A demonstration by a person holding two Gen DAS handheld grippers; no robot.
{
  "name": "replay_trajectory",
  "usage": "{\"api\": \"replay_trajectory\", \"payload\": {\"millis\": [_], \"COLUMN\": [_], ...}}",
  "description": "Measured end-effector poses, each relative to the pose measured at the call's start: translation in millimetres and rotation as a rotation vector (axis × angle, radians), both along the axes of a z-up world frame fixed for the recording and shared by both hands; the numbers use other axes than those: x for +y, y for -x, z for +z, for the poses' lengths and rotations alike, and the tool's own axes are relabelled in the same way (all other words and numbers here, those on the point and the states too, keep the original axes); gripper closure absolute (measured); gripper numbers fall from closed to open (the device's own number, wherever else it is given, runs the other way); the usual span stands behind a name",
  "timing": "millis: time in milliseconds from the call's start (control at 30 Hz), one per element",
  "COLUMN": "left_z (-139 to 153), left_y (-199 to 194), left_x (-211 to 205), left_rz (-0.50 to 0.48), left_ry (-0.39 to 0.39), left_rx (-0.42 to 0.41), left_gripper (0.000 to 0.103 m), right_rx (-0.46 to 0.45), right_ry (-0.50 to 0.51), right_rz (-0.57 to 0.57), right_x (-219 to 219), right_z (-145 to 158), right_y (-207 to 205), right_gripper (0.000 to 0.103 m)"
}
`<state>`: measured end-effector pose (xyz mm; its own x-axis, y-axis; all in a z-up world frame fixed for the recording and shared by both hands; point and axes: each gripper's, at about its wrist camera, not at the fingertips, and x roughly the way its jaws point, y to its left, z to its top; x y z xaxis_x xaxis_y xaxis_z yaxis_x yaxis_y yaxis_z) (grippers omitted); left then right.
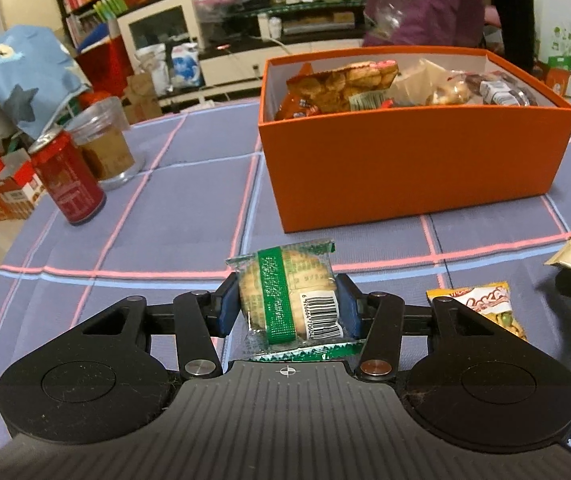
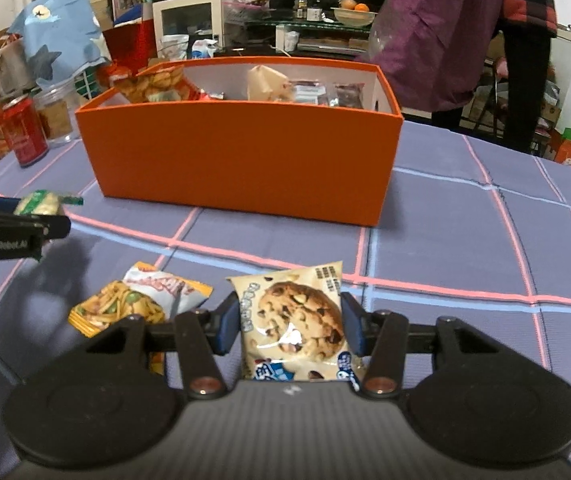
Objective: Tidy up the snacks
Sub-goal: 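Carry the green cookie pack and chocolate-chip bag over the orange box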
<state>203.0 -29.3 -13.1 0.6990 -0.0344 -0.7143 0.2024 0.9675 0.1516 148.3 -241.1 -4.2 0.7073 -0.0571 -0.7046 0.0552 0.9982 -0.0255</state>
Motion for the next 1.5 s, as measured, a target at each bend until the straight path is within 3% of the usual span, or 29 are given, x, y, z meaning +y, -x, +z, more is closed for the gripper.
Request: {"api": "replay_trajectory", "payload": {"millis": [1500], "left_z": [4.3], "left_y": [2.2], "left_x": [-0.2], "left_rz": [0.011], "left_ry": [-0.017], "left_rx": [-0.007], "left_gripper": [0.071], "right_rx": [0.006], "right_ry": [0.014], "right_rz": [0.006], "right_x": [0.4], "right_z": [0.0], "right_y": [0.0], "right_gripper": [0.051]}}
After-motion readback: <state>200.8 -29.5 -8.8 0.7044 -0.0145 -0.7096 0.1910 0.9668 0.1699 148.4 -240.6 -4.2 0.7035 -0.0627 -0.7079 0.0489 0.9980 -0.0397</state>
